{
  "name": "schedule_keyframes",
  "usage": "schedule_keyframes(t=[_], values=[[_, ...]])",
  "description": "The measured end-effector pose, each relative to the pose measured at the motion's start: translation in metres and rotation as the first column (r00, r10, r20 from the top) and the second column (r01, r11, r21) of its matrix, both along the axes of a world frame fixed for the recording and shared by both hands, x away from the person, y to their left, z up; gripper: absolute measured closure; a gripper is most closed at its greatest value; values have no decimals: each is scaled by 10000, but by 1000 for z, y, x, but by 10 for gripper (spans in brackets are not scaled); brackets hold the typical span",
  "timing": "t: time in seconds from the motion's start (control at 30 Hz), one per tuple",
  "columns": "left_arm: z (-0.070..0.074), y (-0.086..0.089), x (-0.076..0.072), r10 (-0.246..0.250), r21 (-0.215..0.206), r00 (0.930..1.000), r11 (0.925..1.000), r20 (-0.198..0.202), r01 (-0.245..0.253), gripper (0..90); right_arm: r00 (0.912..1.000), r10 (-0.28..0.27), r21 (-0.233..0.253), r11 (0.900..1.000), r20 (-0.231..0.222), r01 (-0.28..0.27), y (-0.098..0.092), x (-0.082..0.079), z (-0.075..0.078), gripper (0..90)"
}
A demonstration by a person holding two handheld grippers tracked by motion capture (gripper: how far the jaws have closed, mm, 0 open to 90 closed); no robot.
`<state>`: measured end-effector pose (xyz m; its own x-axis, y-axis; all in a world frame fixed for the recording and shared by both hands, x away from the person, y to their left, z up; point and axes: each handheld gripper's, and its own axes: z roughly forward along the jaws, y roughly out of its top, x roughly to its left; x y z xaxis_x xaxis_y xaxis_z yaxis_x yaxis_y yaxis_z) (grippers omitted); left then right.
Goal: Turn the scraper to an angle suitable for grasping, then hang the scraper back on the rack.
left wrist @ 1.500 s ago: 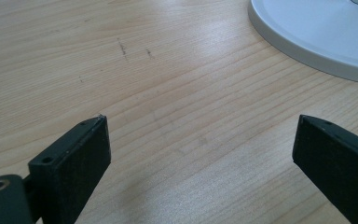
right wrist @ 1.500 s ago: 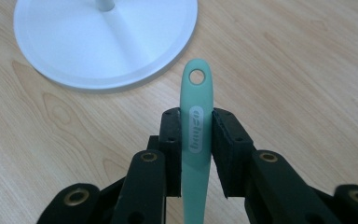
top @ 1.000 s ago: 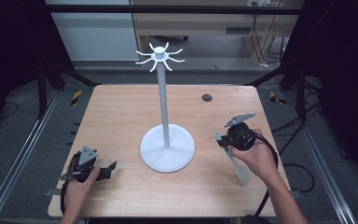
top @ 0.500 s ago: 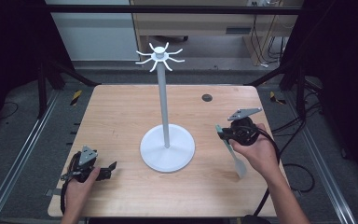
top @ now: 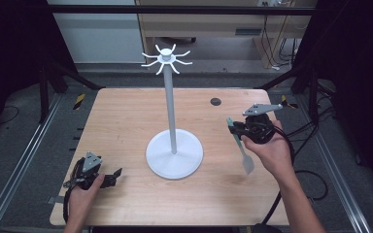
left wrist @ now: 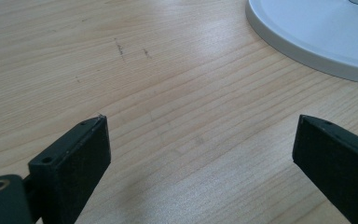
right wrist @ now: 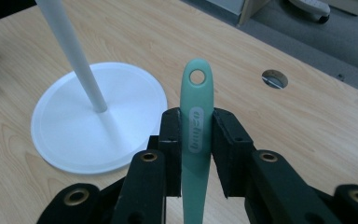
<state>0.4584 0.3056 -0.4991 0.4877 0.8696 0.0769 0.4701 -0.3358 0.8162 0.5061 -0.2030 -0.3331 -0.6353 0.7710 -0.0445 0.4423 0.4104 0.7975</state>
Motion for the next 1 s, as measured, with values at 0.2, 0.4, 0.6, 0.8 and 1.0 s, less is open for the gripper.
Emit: schedule_keyframes(t=[0.2,0.4,0.6,0.8,1.0], values=[[0,1,0,33,-13,10000,10000,16,-33,37,9993,-49,277,9996,381,38,1,0,11,743],[0,1,0,29,-10,10000,10000,5,-29,37,9976,-81,489,9988,682,47,2,1,20,743],[1,1,0,39,-16,10000,10000,13,-39,37,9957,-50,600,9982,921,-6,7,3,28,743],[1,1,0,39,-20,10000,10000,12,-39,37,9939,-71,752,9972,1098,-12,10,3,34,743],[1,1,0,26,-3,10000,10000,13,-26,37,9912,-10,909,9958,1327,-112,15,2,40,743]])
